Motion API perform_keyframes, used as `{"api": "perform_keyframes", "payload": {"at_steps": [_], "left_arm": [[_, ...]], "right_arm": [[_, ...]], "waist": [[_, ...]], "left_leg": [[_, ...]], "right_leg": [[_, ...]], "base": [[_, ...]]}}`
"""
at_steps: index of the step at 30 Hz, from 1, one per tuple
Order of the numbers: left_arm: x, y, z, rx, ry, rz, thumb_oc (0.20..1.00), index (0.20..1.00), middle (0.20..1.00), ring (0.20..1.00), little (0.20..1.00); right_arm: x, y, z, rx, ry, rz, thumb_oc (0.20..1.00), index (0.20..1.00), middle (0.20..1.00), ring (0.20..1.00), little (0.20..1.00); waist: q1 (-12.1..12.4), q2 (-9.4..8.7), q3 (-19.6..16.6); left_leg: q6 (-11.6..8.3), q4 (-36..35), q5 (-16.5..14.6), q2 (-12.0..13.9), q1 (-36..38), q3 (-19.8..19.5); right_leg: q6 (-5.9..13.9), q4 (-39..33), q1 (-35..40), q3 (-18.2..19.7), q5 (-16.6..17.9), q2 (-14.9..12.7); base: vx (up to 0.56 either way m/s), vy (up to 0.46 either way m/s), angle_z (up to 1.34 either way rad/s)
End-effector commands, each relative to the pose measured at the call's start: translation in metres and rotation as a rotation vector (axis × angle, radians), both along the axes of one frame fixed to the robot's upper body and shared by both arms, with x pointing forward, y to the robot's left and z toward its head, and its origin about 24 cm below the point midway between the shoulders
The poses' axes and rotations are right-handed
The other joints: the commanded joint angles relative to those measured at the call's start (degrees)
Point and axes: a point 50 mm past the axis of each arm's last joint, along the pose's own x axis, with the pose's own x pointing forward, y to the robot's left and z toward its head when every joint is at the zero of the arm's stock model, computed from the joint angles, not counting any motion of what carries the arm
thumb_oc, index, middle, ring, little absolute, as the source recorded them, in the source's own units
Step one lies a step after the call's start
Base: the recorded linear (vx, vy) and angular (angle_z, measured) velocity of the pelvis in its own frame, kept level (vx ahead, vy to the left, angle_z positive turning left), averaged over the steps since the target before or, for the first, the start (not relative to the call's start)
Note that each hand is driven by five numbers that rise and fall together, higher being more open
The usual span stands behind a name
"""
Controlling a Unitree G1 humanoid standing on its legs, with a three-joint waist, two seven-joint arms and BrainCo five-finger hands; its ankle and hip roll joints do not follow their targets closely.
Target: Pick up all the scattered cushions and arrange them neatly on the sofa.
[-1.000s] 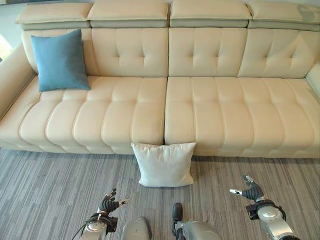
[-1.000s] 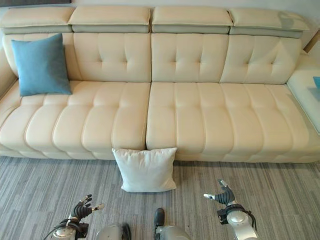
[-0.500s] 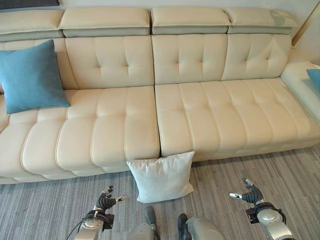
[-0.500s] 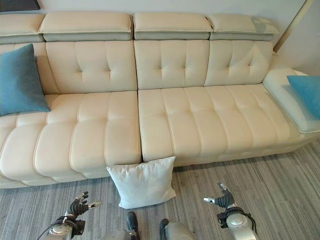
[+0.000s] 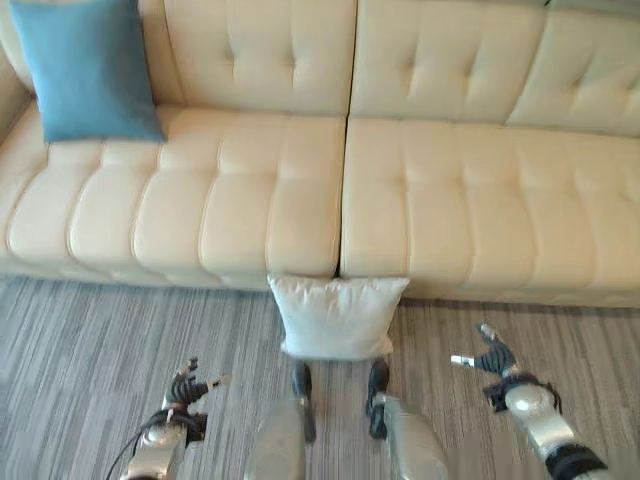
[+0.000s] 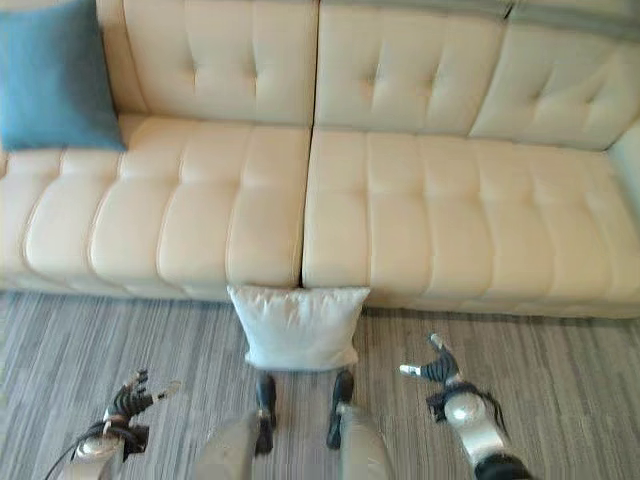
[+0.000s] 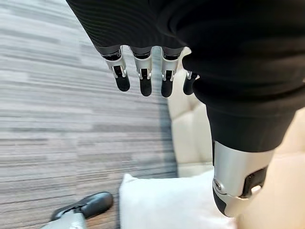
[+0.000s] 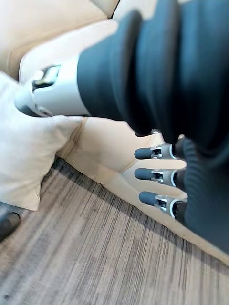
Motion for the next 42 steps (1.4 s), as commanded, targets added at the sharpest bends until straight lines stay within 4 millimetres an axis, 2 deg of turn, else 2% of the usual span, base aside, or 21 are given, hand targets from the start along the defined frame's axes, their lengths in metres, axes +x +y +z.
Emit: {"api": "perform_keyframes", "payload": {"at_steps": [1,4,7,9,10,11,13,18,19,22,23,24,25,26,27,29,33,38,39,42], "left_arm": [[0.029,0.011,0.029,0.021,-0.173,0.07,1.0,1.0,1.0,1.0,1.0],[0.057,0.012,0.052,-0.004,-0.295,0.132,1.0,1.0,1.0,1.0,1.0],[0.088,0.009,0.082,-0.023,-0.415,0.157,1.0,1.0,1.0,1.0,1.0],[0.103,0.012,0.1,-0.019,-0.464,0.166,1.0,1.0,1.0,1.0,1.0],[0.103,0.012,0.101,-0.019,-0.467,0.166,1.0,1.0,1.0,1.0,1.0],[0.119,0.011,0.122,0.012,-0.518,0.147,1.0,1.0,1.0,1.0,1.0],[0.133,0.008,0.14,0.048,-0.546,0.111,1.0,1.0,1.0,1.0,1.0],[0.173,-0.012,0.198,0.114,-0.634,0.023,1.0,1.0,1.0,1.0,1.0],[0.174,-0.012,0.2,0.114,-0.638,0.022,1.0,1.0,1.0,1.0,1.0],[0.2,-0.041,0.252,0.121,-0.738,-0.038,1.0,1.0,1.0,1.0,1.0],[0.207,-0.055,0.269,0.115,-0.772,-0.065,1.0,1.0,1.0,1.0,1.0],[0.211,-0.066,0.279,0.106,-0.803,-0.084,1.0,1.0,1.0,1.0,1.0],[0.213,-0.075,0.29,0.094,-0.837,-0.101,1.0,1.0,1.0,1.0,1.0],[0.215,-0.085,0.298,0.076,-0.869,-0.12,1.0,1.0,1.0,1.0,1.0],[0.215,-0.092,0.301,0.06,-0.892,-0.131,0.2,0.2,0.2,0.2,0.2],[0.213,-0.101,0.305,0.022,-0.946,-0.149,0.2,0.2,0.2,0.2,0.2],[0.209,-0.112,0.31,0.033,-1.004,-0.201,0.2,0.2,0.2,0.2,0.2],[0.196,-0.13,0.298,-0.003,-1.062,-0.27,0.2,0.2,0.2,0.2,0.2],[0.186,-0.138,0.286,-0.035,-1.079,-0.304,0.2,0.2,0.2,0.2,0.2],[0.175,-0.142,0.269,-0.051,-1.07,-0.332,0.2,0.2,0.2,0.2,0.2]], "right_arm": [[0.015,-0.017,0.021,-0.002,-0.112,-0.105,1.0,1.0,1.0,1.0,1.0],[0.039,-0.019,0.04,0.065,-0.199,-0.195,1.0,1.0,1.0,1.0,1.0],[0.068,-0.014,0.069,0.127,-0.299,-0.252,1.0,1.0,1.0,1.0,1.0],[0.085,-0.008,0.087,0.165,-0.353,-0.266,1.0,1.0,1.0,1.0,1.0],[0.085,-0.007,0.088,0.166,-0.356,-0.265,1.0,1.0,1.0,1.0,1.0],[0.101,-0.001,0.11,0.182,-0.406,-0.267,1.0,1.0,1.0,1.0,1.0],[0.114,0.01,0.126,0.19,-0.437,-0.243,1.0,1.0,1.0,1.0,1.0],[0.146,0.047,0.188,0.168,-0.547,-0.141,1.0,1.0,1.0,1.0,1.0],[0.147,0.047,0.19,0.17,-0.551,-0.142,1.0,1.0,1.0,1.0,1.0],[0.161,0.097,0.237,0.317,-0.677,-0.07,1.0,1.0,1.0,1.0,1.0],[0.163,0.119,0.249,0.373,-0.711,-0.033,1.0,1.0,1.0,1.0,1.0],[0.163,0.131,0.257,0.411,-0.731,-0.007,1.0,1.0,1.0,1.0,1.0],[0.162,0.143,0.265,0.449,-0.755,0.026,0.84,0.84,0.84,0.84,0.84],[0.161,0.154,0.272,0.482,-0.776,0.062,0.84,0.84,0.84,0.84,0.84],[0.159,0.163,0.276,0.506,-0.796,0.094,0.2,0.2,0.2,0.2,0.2],[0.152,0.181,0.285,0.56,-0.849,0.161,0.2,0.2,0.2,0.2,0.2],[0.143,0.193,0.288,0.605,-0.902,0.229,0.2,0.2,0.2,0.2,0.2],[0.133,0.193,0.269,0.607,-0.917,0.274,0.2,0.2,0.2,0.2,0.2],[0.125,0.189,0.256,0.576,-0.918,0.298,0.2,0.2,0.2,0.2,0.2],[0.116,0.183,0.242,0.549,-0.921,0.325,0.2,0.2,0.2,0.2,0.2]], "waist": [[-1.0,-0.02,1.1],[-1.5,0.02,2.7],[-2.1,0.14,3.5],[-2.3,0.16,3.4],[-2.2,0.12,3.1],[-2.3,0.26,3.2],[-2.1,0.46,2.7],[-1.9,1.08,2.5],[-1.9,1.08,2.6],[-1.8,1.99,2.8],[-1.7,2.37,2.7],[-1.6,2.59,2.6],[-1.4,2.83,2.5],[-1.3,2.93,2.3],[-1.2,3.02,2.2],[-1.2,2.9,2.0],[-1.5,2.71,1.5],[-2.2,2.34,0.3],[-2.4,2.28,-0.1],[-2.6,2.27,-0.4]], "left_leg": [[-2.58,12.0,-8.7,1.2,-5.4,-1.1],[-2.39,17.1,-9.1,2.2,-15.1,-1.1],[-1.87,23.5,-10.2,2.8,-25.9,-1.2],[-1.39,26.8,-11.1,3.0,-31.8,-1.5],[-1.37,27.1,-11.2,3.0,-32.4,-1.5],[-0.73,30.6,-12.0,3.0,-38.0,-2.0],[0.05,33.7,-13.0,2.7,-42.8,-2.5],[1.54,39.9,-15.4,1.7,-50.3,-3.8],[1.55,40.1,-15.6,1.7,-50.7,-3.9],[1.87,42.2,-16.3,0.5,-53.8,-4.6],[1.94,42.9,-16.4,-0.2,-54.9,-5.0],[2.01,43.3,-16.4,-0.6,-55.6,-5.3],[1.96,43.8,-16.4,-0.8,-56.2,-5.6],[1.92,43.9,-16.4,-1.0,-56.3,-5.9],[1.85,43.9,-16.3,-1.3,-56.5,-6.1],[1.6,43.4,-16.2,-1.5,-56.0,-6.2],[1.33,42.0,-15.7,-1.6,-54.7,-5.9],[0.42,37.8,-14.9,-1.4,-49.9,-5.1],[0.1,35.1,-14.5,-1.0,-46.5,-5.1],[-0.38,31.2,-13.7,-0.8,-41.7,-4.9]], "right_leg": [[2.93,4.7,-3.5,-0.7,-5.3,-0.9],[2.52,10.6,-13.9,-0.2,-5.9,-1.5],[2.06,17.4,-24.8,1.3,-6.7,-2.0],[1.81,21.0,-30.8,2.3,-7.5,-1.9],[1.8,21.3,-31.5,2.4,-7.6,-1.9],[1.7,24.3,-36.5,3.6,-8.0,-1.8],[1.42,27.3,-40.9,4.2,-8.9,-1.8],[0.57,33.6,-48.5,5.8,-11.2,-2.0],[0.57,33.8,-48.8,5.8,-11.4,-2.0],[-0.26,36.8,-52.1,6.6,-12.7,-2.5],[-0.71,38.0,-53.3,6.9,-13.4,-2.6],[-0.96,38.7,-53.9,7.0,-13.7,-2.7],[-1.12,39.4,-54.7,7.0,-14.0,-2.8],[-1.19,39.7,-54.9,7.1,-14.2,-2.8],[-1.22,39.8,-54.9,7.0,-14.3,-2.9],[-1.19,39.5,-54.4,6.9,-14.2,-2.8],[-1.14,38.5,-53.1,6.5,-14.0,-2.6],[-0.35,34.3,-48.2,5.3,-13.0,-2.1],[0.43,31.7,-44.9,4.8,-12.3,-1.9],[1.11,28.2,-40.5,4.1,-11.3,-2.0]], "base": [[-0.16,-0.047,0.09],[-0.17,-0.018,0.08],[-0.14,0.02,0.04],[-0.06,0.039,-0.07],[-0.05,0.041,-0.12],[-0.03,0.025,-0.14],[0.0,0.025,-0.15],[0.05,0.014,0.01],[0.04,0.01,0.06],[0.04,-0.031,0.07],[0.06,-0.047,0.15],[0.07,-0.033,0.19],[0.05,-0.036,0.16],[0.05,-0.044,0.19],[0.04,-0.04,0.19],[0.02,-0.029,0.09],[0.01,-0.007,0.02],[0.0,0.004,0.05],[-0.01,0.009,0.04],[0.0,0.013,0.05]]}}
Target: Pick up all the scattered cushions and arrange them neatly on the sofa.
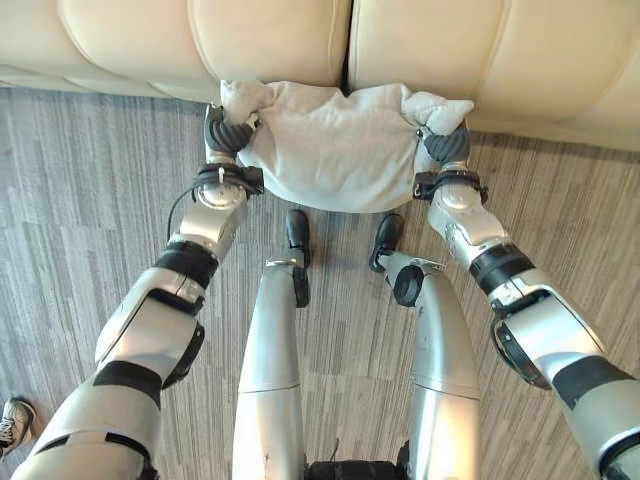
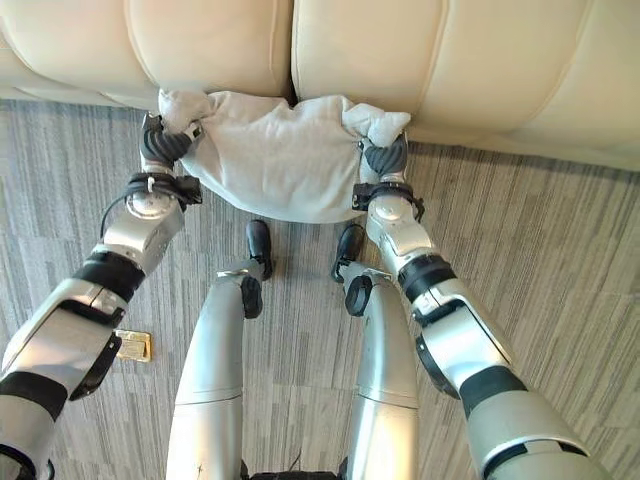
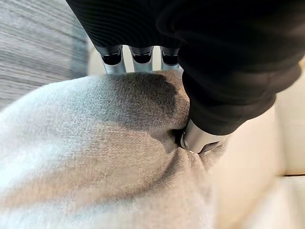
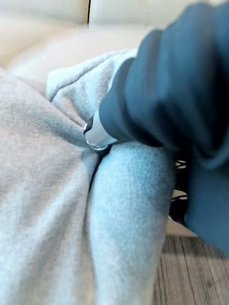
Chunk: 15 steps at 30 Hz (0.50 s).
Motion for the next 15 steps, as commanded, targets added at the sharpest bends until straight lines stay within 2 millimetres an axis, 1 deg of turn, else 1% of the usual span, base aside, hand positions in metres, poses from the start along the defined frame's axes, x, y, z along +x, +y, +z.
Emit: {"api": "perform_keyframes", "payload": {"at_steps": [1,2,3,4,5,6,7,8,9,10,11,12,13,14,15], "left_arm": [[-0.021,-0.039,-0.015,0.019,-0.101,-0.172,0.2,0.2,0.2,0.2,0.2],[-0.021,-0.039,-0.015,0.019,-0.1,-0.172,0.2,0.2,0.2,0.2,0.2],[-0.029,-0.039,-0.025,0.024,-0.088,-0.196,0.2,0.2,0.2,0.2,0.2],[-0.038,-0.037,-0.034,0.043,-0.074,-0.208,0.2,0.2,0.2,0.2,0.2],[-0.052,-0.036,-0.052,0.055,-0.042,-0.241,0.2,0.2,0.2,0.2,0.2],[-0.061,-0.035,-0.062,0.053,-0.02,-0.256,0.2,0.2,0.2,0.2,0.2],[-0.07,-0.033,-0.072,0.05,0.003,-0.267,0.2,0.2,0.2,0.2,0.2],[-0.071,-0.033,-0.073,0.05,0.007,-0.268,0.2,0.2,0.2,0.2,0.2],[-0.079,-0.032,-0.08,0.043,0.022,-0.279,0.2,0.2,0.2,0.2,0.2],[-0.087,-0.027,-0.085,0.056,0.031,-0.281,0.2,0.2,0.2,0.2,0.2],[-0.102,-0.018,-0.097,0.063,0.064,-0.275,0.2,0.2,0.2,0.2,0.2],[-0.109,-0.013,-0.101,0.061,0.076,-0.271,0.2,0.2,0.2,0.2,0.2],[-0.11,-0.013,-0.101,0.061,0.077,-0.271,0.2,0.2,0.2,0.2,0.2],[-0.116,-0.007,-0.104,0.071,0.086,-0.26,0.2,0.2,0.2,0.2,0.2],[-0.127,0.0,-0.109,0.066,0.104,-0.257,0.2,0.2,0.2,0.2,0.2]], "right_arm": [[-0.028,0.043,0.009,-0.029,-0.196,0.238,0.2,0.2,0.2,0.2,0.2],[-0.028,0.043,0.009,-0.029,-0.196,0.238,0.2,0.2,0.2,0.2,0.2],[-0.035,0.035,0.0,-0.038,-0.195,0.243,0.2,0.2,0.2,0.2,0.2],[-0.043,0.033,-0.011,-0.042,-0.18,0.266,0.2,0.2,0.2,0.2,0.2],[-0.059,0.025,-0.029,-0.046,-0.162,0.296,0.2,0.2,0.2,0.2,0.2],[-0.069,0.021,-0.041,-0.046,-0.135,0.314,0.2,0.2,0.2,0.2,0.2],[-0.077,0.014,-0.049,-0.041,-0.124,0.32,0.2,0.2,0.2,0.2,0.2],[-0.078,0.014,-0.05,-0.041,-0.12,0.321,0.2,0.2,0.2,0.2,0.2],[-0.087,0.008,-0.058,-0.045,-0.104,0.324,0.2,0.2,0.2,0.2,0.2],[-0.095,0.001,-0.064,-0.049,-0.092,0.329,0.2,0.2,0.2,0.2,0.2],[-0.112,-0.013,-0.077,-0.062,-0.058,0.332,0.2,0.2,0.2,0.2,0.2],[-0.119,-0.021,-0.081,-0.073,-0.044,0.33,0.2,0.2,0.2,0.2,0.2],[-0.12,-0.021,-0.081,-0.073,-0.043,0.33,0.2,0.2,0.2,0.2,0.2],[-0.126,-0.027,-0.085,-0.09,-0.026,0.329,0.2,0.2,0.2,0.2,0.2],[-0.135,-0.034,-0.092,-0.118,0.009,0.34,0.2,0.2,0.2,0.2,0.2]], "waist": [[-1.5,1.68,-9.4],[-1.5,1.69,-9.3],[-1.6,1.58,-9.8],[-1.8,1.35,-10.0],[-2.1,1.02,-10.7],[-2.4,0.78,-11.1],[-2.5,0.55,-11.6],[-2.5,0.54,-11.5],[-2.7,0.48,-11.8],[-3.0,0.2,-12.4],[-3.3,0.15,-13.8],[-3.5,0.04,-14.5],[-3.4,0.04,-14.3],[-3.6,-0.08,-15.3],[-3.7,-0.29,-16.9]], "left_leg": [[-0.13,0.0,-8.4,-1.5,5.4,0.9],[-0.13,-0.1,-8.4,-1.5,5.6,0.9],[-0.51,-2.8,-7.8,-1.5,9.0,0.8],[-0.65,-4.6,-7.7,-1.5,12.1,1.1],[-0.85,-8.3,-7.3,-1.5,17.7,1.1],[-0.97,-10.4,-7.0,-1.6,21.3,1.4],[-1.11,-12.7,-6.4,-1.6,24.7,1.6],[-1.12,-13.1,-6.3,-1.6,25.3,1.6],[-1.19,-15.3,-5.9,-1.7,29.0,1.7],[-0.88,-17.6,-4.0,-2.0,31.2,2.3],[-1.08,-21.0,-3.3,-2.1,37.1,2.6],[-1.28,-22.8,-3.1,-1.9,40.0,2.7],[-1.29,-23.0,-3.0,-1.9,40.3,2.7],[-1.43,-24.4,-2.8,-1.8,42.7,3.0],[-1.62,-26.7,-2.5,-1.5,47.1,3.4]], "right_leg": [[7.22,-7.3,6.6,3.5,-1.7,1.6],[7.23,-7.4,6.8,3.5,-1.7,1.7],[7.69,-9.6,10.0,3.1,-1.0,1.8],[8.09,-12.0,13.2,2.9,-0.2,1.8],[8.55,-15.8,18.6,2.5,0.5,1.8],[8.88,-18.1,22.1,2.4,1.1,1.9],[9.18,-20.1,25.5,2.1,1.6,1.9],[9.19,-20.4,26.0,2.1,1.7,1.9],[9.42,-22.8,29.4,2.1,2.1,2.0],[9.13,-25.2,32.0,1.5,3.9,1.7],[9.6,-28.9,38.4,1.0,4.4,1.6],[9.91,-30.4,41.1,0.8,4.8,1.6],[9.91,-30.6,41.4,0.8,4.8,1.6],[10.28,-32.1,43.9,0.9,5.2,1.8],[10.68,-34.6,48.2,0.9,5.4,2.0]], "base": [[0.0,0.0,0.0],[0.0,0.0,0.0],[0.03,0.001,-0.02],[0.1,0.005,-0.01],[0.14,0.011,-0.02],[0.17,0.003,-0.06],[0.1,-0.002,-0.09],[0.12,0.013,-0.12],[0.05,0.015,-0.08],[0.21,0.04,-0.04],[0.23,0.03,0.06],[0.24,0.03,0.06],[0.15,0.014,0.03],[0.22,0.032,-0.04],[0.21,0.033,-0.04]]}}
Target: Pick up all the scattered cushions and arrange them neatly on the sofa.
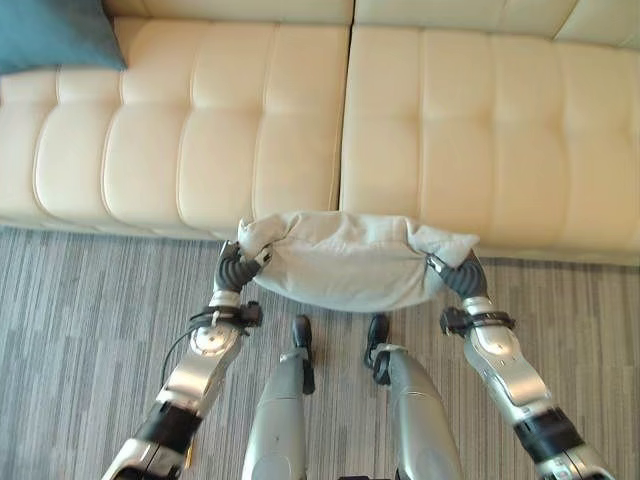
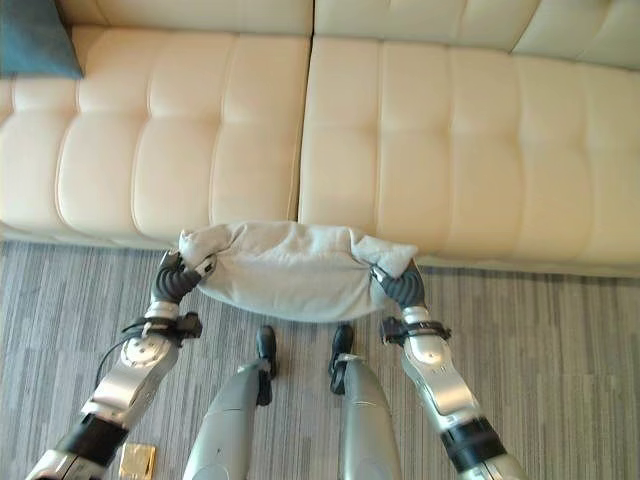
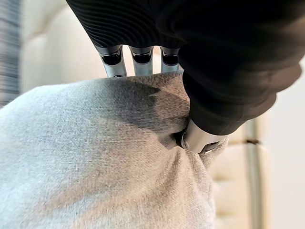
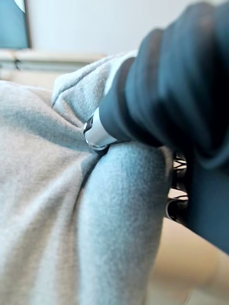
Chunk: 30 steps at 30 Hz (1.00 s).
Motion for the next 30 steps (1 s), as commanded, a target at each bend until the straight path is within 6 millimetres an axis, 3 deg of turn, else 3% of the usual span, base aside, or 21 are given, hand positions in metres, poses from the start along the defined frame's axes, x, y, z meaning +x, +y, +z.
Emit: {"api": "perform_keyframes", "payload": {"at_steps": [1,7,14,16,17,20,22,23,26,28,30], "left_arm": [[-0.001,-0.009,0.032,0.018,-0.185,-0.097,0.2,0.2,0.2,0.2,0.2],[-0.023,0.008,0.024,0.033,-0.14,-0.062,0.2,0.2,0.2,0.2,0.2],[-0.035,0.015,0.015,0.051,-0.089,-0.053,0.2,0.2,0.2,0.2,0.2],[-0.038,0.016,0.013,0.059,-0.075,-0.055,0.2,0.2,0.2,0.2,0.2],[-0.038,0.017,0.015,0.067,-0.074,-0.062,0.2,0.2,0.2,0.2,0.2],[-0.037,0.018,0.016,0.084,-0.078,-0.064,0.2,0.2,0.2,0.2,0.2],[-0.036,0.018,0.017,0.097,-0.079,-0.068,0.2,0.2,0.2,0.2,0.2],[-0.035,0.017,0.017,0.102,-0.083,-0.069,0.2,0.2,0.2,0.2,0.2],[-0.034,0.016,0.018,0.095,-0.091,-0.075,0.2,0.2,0.2,0.2,0.2],[-0.033,0.016,0.019,0.091,-0.094,-0.069,0.2,0.2,0.2,0.2,0.2],[-0.03,0.013,0.018,0.093,-0.098,-0.075,0.2,0.2,0.2,0.2,0.2]], "right_arm": [[0.005,0.014,0.042,0.001,-0.219,0.143,0.2,0.2,0.2,0.2,0.2],[-0.009,-0.002,0.033,-0.039,-0.151,0.163,0.2,0.2,0.2,0.2,0.2],[-0.009,0.002,0.037,-0.051,-0.158,0.203,0.2,0.2,0.2,0.2,0.2],[-0.01,0.002,0.038,-0.046,-0.158,0.212,0.2,0.2,0.2,0.2,0.2],[-0.01,0.003,0.039,-0.047,-0.161,0.215,0.2,0.2,0.2,0.2,0.2],[-0.01,0.004,0.04,-0.045,-0.167,0.218,0.2,0.2,0.2,0.2,0.2],[-0.012,0.005,0.039,-0.028,-0.166,0.226,0.2,0.2,0.2,0.2,0.2],[-0.013,0.004,0.039,-0.032,-0.166,0.223,0.2,0.2,0.2,0.2,0.2],[-0.012,0.002,0.041,-0.043,-0.174,0.222,0.2,0.2,0.2,0.2,0.2],[-0.012,0.001,0.041,-0.031,-0.168,0.219,0.2,0.2,0.2,0.2,0.2],[-0.014,-0.003,0.036,-0.04,-0.148,0.205,0.2,0.2,0.2,0.2,0.2]], "waist": [[-1.2,-0.23,-4.8],[-0.9,-1.35,-10.1],[0.5,-1.93,-11.1],[0.9,-2.1,-11.0],[1.2,-1.95,-10.0],[0.9,-1.56,-9.4],[0.6,-0.79,-8.8],[-0.2,-0.58,-8.8],[-1.1,-0.32,-8.8],[-2.3,-0.85,-9.0],[-3.5,-0.42,-8.7]], "left_leg": [[-1.87,-0.9,-4.5,0.2,6.2,1.4],[-1.42,-4.8,-5.7,0.1,16.3,3.9],[-0.09,-3.3,-7.3,-0.2,18.8,5.9],[1.16,-3.1,-8.6,-0.8,19.3,6.1],[2.42,-2.4,-9.4,-1.6,19.4,5.8],[3.62,-3.1,-9.8,-2.3,20.3,5.5],[3.94,-4.2,-9.8,-2.7,21.7,4.8],[3.49,-5.3,-9.3,-3.3,23.4,3.7],[2.93,-6.5,-9.4,-3.4,25.0,3.1],[1.76,-8.1,-11.6,-4.1,29.3,2.5],[0.78,-8.4,-12.7,-3.8,32.1,1.6]], "right_leg": [[5.53,-9.5,7.7,2.2,2.9,-0.2],[7.02,-15.3,17.4,3.9,3.8,1.2],[8.61,-15.8,20.3,6.4,5.0,1.2],[9.71,-13.2,19.0,7.3,6.4,0.6],[10.93,-7.4,17.5,8.0,8.4,-0.1],[11.07,-1.6,14.8,8.8,9.6,-0.3],[10.72,3.1,12.1,8.5,8.6,0.7],[10.05,1.9,9.5,8.1,7.3,2.3],[9.41,-3.1,8.0,6.6,6.3,2.8],[10.13,-15.2,4.2,3.5,8.9,2.4],[10.84,-19.0,2.6,2.9,10.7,2.8]], "base": [[0.29,0.062,-0.12],[0.19,0.058,-0.18],[0.1,0.109,-0.22],[0.07,0.208,-0.28],[0.01,0.134,-0.37],[0.06,0.186,-0.13],[0.13,0.164,0.06],[0.21,0.041,0.13],[0.2,0.002,0.3],[0.38,-0.07,0.2],[0.51,-0.12,0.08]]}}
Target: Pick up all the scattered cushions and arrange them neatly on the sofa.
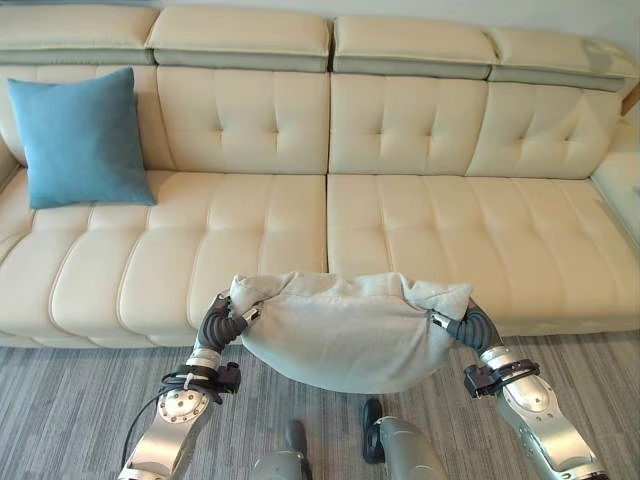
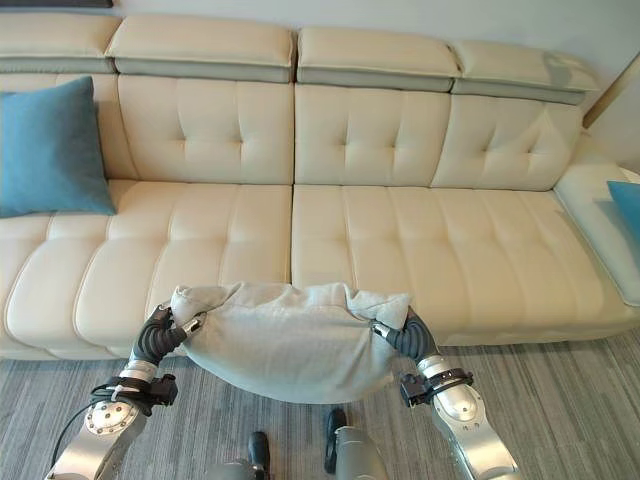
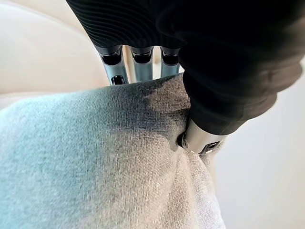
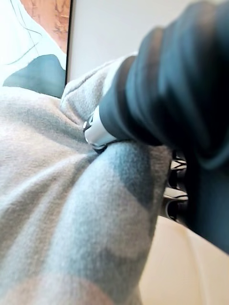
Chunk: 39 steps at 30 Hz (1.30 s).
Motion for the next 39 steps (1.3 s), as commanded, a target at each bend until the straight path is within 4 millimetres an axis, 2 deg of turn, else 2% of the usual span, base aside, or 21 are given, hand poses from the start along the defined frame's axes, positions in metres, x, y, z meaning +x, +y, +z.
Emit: {"api": "perform_keyframes", "payload": {"at_steps": [1,3,6,7,8,10,11,13,14,15,16,17,18,19,20,22,24,25,28,34,39], "left_arm": [[0.015,-0.013,0.041,0.034,-0.224,-0.097,0.2,0.2,0.2,0.2,0.2],[0.014,-0.016,0.04,0.025,-0.222,-0.115,0.2,0.2,0.2,0.2,0.2],[0.013,-0.021,0.039,-0.002,-0.22,-0.132,0.2,0.2,0.2,0.2,0.2],[0.013,-0.021,0.039,-0.001,-0.22,-0.132,0.2,0.2,0.2,0.2,0.2],[0.012,-0.022,0.038,-0.013,-0.208,-0.143,0.2,0.2,0.2,0.2,0.2],[0.012,-0.022,0.038,-0.018,-0.21,-0.146,0.2,0.2,0.2,0.2,0.2],[0.013,-0.022,0.037,-0.016,-0.203,-0.141,0.2,0.2,0.2,0.2,0.2],[0.015,-0.025,0.038,-0.026,-0.205,-0.155,0.2,0.2,0.2,0.2,0.2],[0.015,-0.025,0.038,-0.027,-0.204,-0.155,0.2,0.2,0.2,0.2,0.2],[0.016,-0.027,0.037,-0.036,-0.201,-0.166,0.2,0.2,0.2,0.2,0.2],[0.017,-0.027,0.037,-0.03,-0.203,-0.167,0.2,0.2,0.2,0.2,0.2],[0.017,-0.027,0.037,-0.029,-0.203,-0.167,0.2,0.2,0.2,0.2,0.2],[0.018,-0.027,0.039,-0.02,-0.208,-0.169,0.2,0.2,0.2,0.2,0.2],[0.018,-0.025,0.04,-0.01,-0.213,-0.16,0.2,0.2,0.2,0.2,0.2],[0.018,-0.025,0.04,-0.009,-0.214,-0.16,0.2,0.2,0.2,0.2,0.2],[0.017,-0.026,0.04,-0.016,-0.212,-0.157,0.2,0.2,0.2,0.2,0.2],[0.016,-0.026,0.039,-0.019,-0.207,-0.155,0.2,0.2,0.2,0.2,0.2],[0.014,-0.027,0.036,-0.033,-0.194,-0.158,0.2,0.2,0.2,0.2,0.2],[0.013,-0.025,0.033,-0.019,-0.175,-0.162,0.2,0.2,0.2,0.2,0.2],[0.016,-0.009,0.041,0.039,-0.205,-0.107,0.2,0.2,0.2,0.2,0.2],[0.02,-0.003,0.047,0.057,-0.243,-0.059,0.2,0.2,0.2,0.2,0.2]], "right_arm": [[0.006,-0.004,0.043,0.051,-0.224,0.006,0.2,0.2,0.2,0.2,0.2],[0.002,-0.006,0.04,0.053,-0.206,0.008,0.2,0.2,0.2,0.2,0.2],[-0.003,-0.014,0.036,0.048,-0.189,-0.015,0.2,0.2,0.2,0.2,0.2],[-0.003,-0.014,0.036,0.048,-0.189,-0.015,0.2,0.2,0.2,0.2,0.2],[-0.003,-0.02,0.036,0.033,-0.187,-0.033,0.2,0.2,0.2,0.2,0.2],[-0.002,-0.023,0.037,0.035,-0.188,-0.045,0.2,0.2,0.2,0.2,0.2],[-0.001,-0.026,0.037,0.028,-0.185,-0.062,0.2,0.2,0.2,0.2,0.2],[0.001,-0.027,0.038,0.023,-0.188,-0.073,0.2,0.2,0.2,0.2,0.2],[0.001,-0.028,0.038,0.022,-0.187,-0.073,0.2,0.2,0.2,0.2,0.2],[0.001,-0.029,0.04,0.023,-0.2,-0.083,0.2,0.2,0.2,0.2,0.2],[0.001,-0.03,0.041,0.027,-0.202,-0.09,0.2,0.2,0.2,0.2,0.2],[0.001,-0.03,0.041,0.028,-0.203,-0.091,0.2,0.2,0.2,0.2,0.2],[0.002,-0.029,0.041,0.034,-0.204,-0.096,0.2,0.2,0.2,0.2,0.2],[0.002,-0.03,0.04,0.028,-0.204,-0.103,0.2,0.2,0.2,0.2,0.2],[0.003,-0.03,0.04,0.028,-0.205,-0.104,0.2,0.2,0.2,0.2,0.2],[0.002,-0.03,0.037,0.028,-0.192,-0.115,0.2,0.2,0.2,0.2,0.2],[0.002,-0.03,0.036,0.026,-0.187,-0.12,0.2,0.2,0.2,0.2,0.2],[0.0,-0.027,0.033,0.029,-0.178,-0.11,0.2,0.2,0.2,0.2,0.2],[0.001,-0.024,0.03,0.007,-0.168,-0.102,0.2,0.2,0.2,0.2,0.2],[0.017,0.007,0.042,0.039,-0.243,-0.016,0.2,0.2,0.2,0.2,0.2],[0.026,0.017,0.057,0.043,-0.315,0.009,0.2,0.2,0.2,0.2,0.2]], "waist": [[-4.0,-0.1,-0.9],[-4.4,-0.17,-1.3],[-5.7,1.04,-3.1],[-5.8,0.99,-3.2],[-6.3,1.29,-3.7],[-6.1,1.09,-3.9],[-5.8,0.77,-3.7],[-4.8,-0.34,-3.4],[-4.7,-0.1,-3.3],[-4.0,-1.33,-3.1],[-3.5,-1.7,-2.9],[-3.5,-1.76,-2.8],[-2.4,-2.22,-2.4],[-1.9,-2.01,-2.0],[-1.9,-2.13,-2.0],[-1.1,-2.07,-2.0],[-0.8,-2.2,-2.0],[-0.5,-1.46,-2.9],[-0.3,-1.48,-3.7],[1.9,-1.48,-2.2],[1.7,-1.23,-2.0]], "left_leg": [[-4.55,0.8,-10.6,-3.0,18.9,-3.8],[-5.5,1.3,-9.6,-2.8,19.4,-4.2],[-9.19,10.4,-1.9,0.6,17.2,-5.1],[-9.18,10.4,-1.9,0.6,17.1,-5.1],[-10.33,20.3,4.7,3.8,13.2,-4.0],[-9.38,26.5,6.6,5.4,10.9,-2.0],[-8.9,29.1,6.2,6.4,8.8,-0.8],[-6.61,28.2,1.1,4.1,3.8,0.2],[-6.7,28.4,0.8,4.4,3.9,0.2],[-5.72,23.1,-3.2,3.6,0.4,1.6],[-5.44,20.0,-4.4,2.8,-1.1,1.5],[-5.39,19.8,-4.4,2.8,-0.9,1.5],[-5.67,12.2,-2.7,0.9,-3.9,-0.6],[-6.29,9.3,-1.1,0.6,-4.7,-1.9],[-6.27,8.9,-0.6,0.4,-4.7,-1.9],[-7.44,6.3,3.2,0.5,-7.1,-2.9],[-7.57,6.9,3.7,0.7,-8.2,-2.6],[-7.1,2.7,3.5,0.9,-5.6,-2.3],[-6.4,0.3,3.7,0.3,-2.3,-1.6],[-3.62,-4.3,3.2,0.0,2.8,2.0],[-3.62,-6.4,2.6,-1.7,5.1,0.8]], "right_leg": [[2.24,-7.4,-2.0,-0.3,8.3,0.6],[1.42,-6.6,-1.2,-0.1,9.6,0.6],[-0.95,-4.3,0.7,-0.3,8.8,1.6],[-0.95,-4.3,0.7,-0.3,8.8,1.6],[-3.7,-4.1,3.9,-1.0,6.3,2.6],[-5.87,-4.4,6.5,-0.8,4.1,4.0],[-6.59,-4.4,7.9,-0.5,3.0,4.2],[-6.54,-5.0,9.9,0.5,2.2,3.9],[-6.55,-4.8,10.0,0.4,2.0,4.1],[-5.39,-5.9,12.4,1.1,1.6,3.1],[-5.05,-6.3,13.3,1.3,1.5,2.8],[-5.01,-6.3,13.4,1.3,1.5,2.7],[-4.72,-7.3,15.1,2.2,1.3,2.8],[-4.61,-7.7,16.3,2.6,1.0,3.3],[-4.62,-7.8,16.2,2.6,1.2,3.2],[-4.53,-9.0,18.8,3.6,0.6,3.6],[-4.66,-8.8,19.5,3.9,0.2,3.5],[-4.45,-8.3,20.3,4.6,-0.9,3.9],[-3.84,-7.2,20.8,5.2,-1.7,3.2],[-0.59,5.8,12.7,5.7,0.7,1.2],[-0.79,-3.9,10.1,3.6,2.9,1.1]], "base": [[0.51,-0.145,0.24],[0.33,-0.154,0.66],[0.32,-0.215,0.86],[0.32,-0.262,0.34],[0.32,-0.227,0.31],[0.36,-0.244,0.01],[0.27,-0.166,-0.23],[0.2,-0.081,-0.35],[0.24,-0.034,-0.31],[0.23,-0.008,0.07],[0.22,-0.006,0.1],[0.18,0.03,0.09],[0.19,0.044,-0.12],[0.18,0.039,-0.09],[0.21,0.074,-0.05],[0.2,0.085,-0.21],[0.2,0.138,-0.19],[0.34,0.267,-0.34],[0.2,0.192,-0.27],[0.05,0.167,-0.51],[0.08,0.021,-0.17]]}}
